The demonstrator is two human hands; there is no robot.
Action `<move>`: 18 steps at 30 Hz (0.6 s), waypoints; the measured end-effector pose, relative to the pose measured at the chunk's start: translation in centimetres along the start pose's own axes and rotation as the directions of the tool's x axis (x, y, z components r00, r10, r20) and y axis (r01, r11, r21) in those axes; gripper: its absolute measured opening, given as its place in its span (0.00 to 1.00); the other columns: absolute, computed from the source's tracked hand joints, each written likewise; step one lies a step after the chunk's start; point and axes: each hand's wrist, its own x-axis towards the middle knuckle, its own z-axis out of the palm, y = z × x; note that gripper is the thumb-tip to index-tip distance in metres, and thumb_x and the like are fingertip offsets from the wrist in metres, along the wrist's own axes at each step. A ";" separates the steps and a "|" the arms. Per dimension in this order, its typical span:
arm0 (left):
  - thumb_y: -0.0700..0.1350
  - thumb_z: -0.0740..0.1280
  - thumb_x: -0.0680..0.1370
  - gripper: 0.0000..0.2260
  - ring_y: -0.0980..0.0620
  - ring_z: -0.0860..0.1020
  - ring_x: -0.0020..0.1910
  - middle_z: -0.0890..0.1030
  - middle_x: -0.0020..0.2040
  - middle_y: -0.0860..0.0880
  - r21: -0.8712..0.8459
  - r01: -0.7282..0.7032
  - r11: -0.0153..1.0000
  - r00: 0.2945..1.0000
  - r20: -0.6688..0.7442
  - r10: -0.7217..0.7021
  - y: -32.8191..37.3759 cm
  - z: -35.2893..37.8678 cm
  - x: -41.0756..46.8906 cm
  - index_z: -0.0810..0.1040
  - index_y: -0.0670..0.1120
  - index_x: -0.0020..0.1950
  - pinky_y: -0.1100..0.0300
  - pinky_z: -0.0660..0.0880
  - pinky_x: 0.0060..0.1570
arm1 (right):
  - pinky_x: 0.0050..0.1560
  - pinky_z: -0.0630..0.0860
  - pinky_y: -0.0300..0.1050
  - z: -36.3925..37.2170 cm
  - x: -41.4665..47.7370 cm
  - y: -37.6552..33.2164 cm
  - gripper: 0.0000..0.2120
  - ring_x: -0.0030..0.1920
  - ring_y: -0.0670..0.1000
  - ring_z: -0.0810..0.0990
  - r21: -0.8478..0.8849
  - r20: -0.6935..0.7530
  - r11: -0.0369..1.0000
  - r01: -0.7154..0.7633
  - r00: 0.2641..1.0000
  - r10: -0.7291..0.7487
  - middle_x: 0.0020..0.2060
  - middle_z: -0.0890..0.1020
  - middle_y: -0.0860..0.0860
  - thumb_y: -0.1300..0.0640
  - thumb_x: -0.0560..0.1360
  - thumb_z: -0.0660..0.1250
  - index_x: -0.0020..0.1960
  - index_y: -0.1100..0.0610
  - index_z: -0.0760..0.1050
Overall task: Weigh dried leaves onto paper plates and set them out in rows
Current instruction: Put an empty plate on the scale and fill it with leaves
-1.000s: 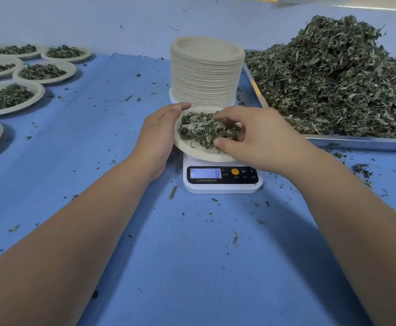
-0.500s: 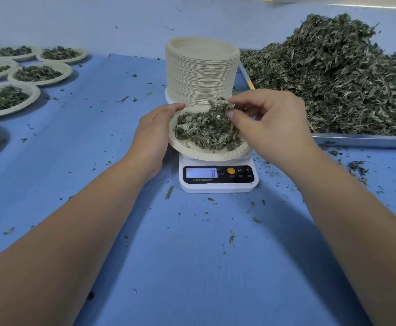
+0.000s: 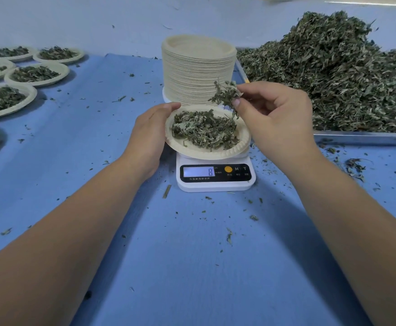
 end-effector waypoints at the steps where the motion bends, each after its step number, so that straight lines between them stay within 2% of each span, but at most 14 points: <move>1: 0.48 0.65 0.82 0.12 0.47 0.82 0.63 0.85 0.61 0.47 0.000 0.004 1.000 1.000 -0.002 -0.004 0.0 0.0 0.0 0.87 0.50 0.59 0.43 0.75 0.68 | 0.51 0.82 0.51 0.0 0.0 0.1 0.10 0.44 0.50 0.85 -0.005 0.001 1.000 0.002 1.000 -0.002 0.43 0.86 0.45 0.58 0.74 0.74 0.54 0.48 0.84; 5: 0.50 0.65 0.82 0.13 0.46 0.81 0.64 0.85 0.62 0.47 0.021 0.035 0.999 0.999 -0.010 -0.035 0.0 0.0 0.1 0.85 0.49 0.62 0.43 0.74 0.69 | 0.48 0.81 0.43 -0.1 0.1 0.8 0.10 0.42 0.44 0.82 0.002 0.008 1.000 -0.011 1.000 0.011 0.42 0.85 0.43 0.59 0.75 0.74 0.55 0.49 0.83; 8: 0.54 0.65 0.81 0.17 0.48 0.80 0.67 0.82 0.66 0.48 0.062 0.046 0.997 0.998 0.029 -0.048 -0.1 0.0 0.1 0.82 0.50 0.67 0.44 0.72 0.72 | 0.48 0.80 0.43 -0.4 0.4 1.2 0.10 0.42 0.47 0.82 0.038 0.000 0.999 -0.036 0.999 0.036 0.41 0.85 0.45 0.61 0.75 0.74 0.53 0.49 0.83; 11: 0.58 0.63 0.79 0.23 0.48 0.76 0.71 0.78 0.72 0.49 0.119 0.039 0.992 0.997 0.063 -0.047 -0.2 -0.1 0.2 0.79 0.52 0.71 0.44 0.69 0.74 | 0.48 0.80 0.39 -1.0 1.0 1.8 0.10 0.42 0.45 0.83 0.042 -0.050 0.998 -0.053 0.997 0.055 0.41 0.86 0.43 0.61 0.75 0.75 0.52 0.49 0.84; 14: 0.58 0.62 0.79 0.23 0.49 0.74 0.73 0.77 0.73 0.50 0.126 0.037 0.991 0.997 0.065 -0.045 -0.2 -0.2 0.4 0.78 0.54 0.72 0.43 0.68 0.75 | 0.48 0.81 0.39 -2.2 1.9 2.9 0.08 0.42 0.42 0.83 0.028 -0.161 0.996 -0.084 0.983 0.087 0.41 0.86 0.42 0.60 0.75 0.74 0.54 0.51 0.84; 16: 0.59 0.63 0.77 0.23 0.49 0.74 0.73 0.76 0.73 0.51 0.113 0.042 0.993 0.998 0.051 -0.048 -0.2 -0.2 0.3 0.78 0.55 0.71 0.43 0.68 0.75 | 0.51 0.82 0.42 -3.6 2.6 4.1 0.09 0.42 0.40 0.83 -0.048 -0.248 0.989 -0.140 0.961 0.124 0.43 0.85 0.42 0.57 0.76 0.73 0.56 0.52 0.84; 18: 0.62 0.65 0.74 0.26 0.50 0.74 0.73 0.77 0.73 0.52 0.092 0.043 0.995 0.999 0.025 -0.046 -0.1 -0.1 0.1 0.79 0.57 0.71 0.44 0.68 0.75 | 0.55 0.82 0.45 -5.2 3.1 5.6 0.13 0.44 0.42 0.83 -0.234 -0.247 0.943 -0.238 0.952 0.179 0.47 0.85 0.43 0.54 0.77 0.71 0.62 0.50 0.82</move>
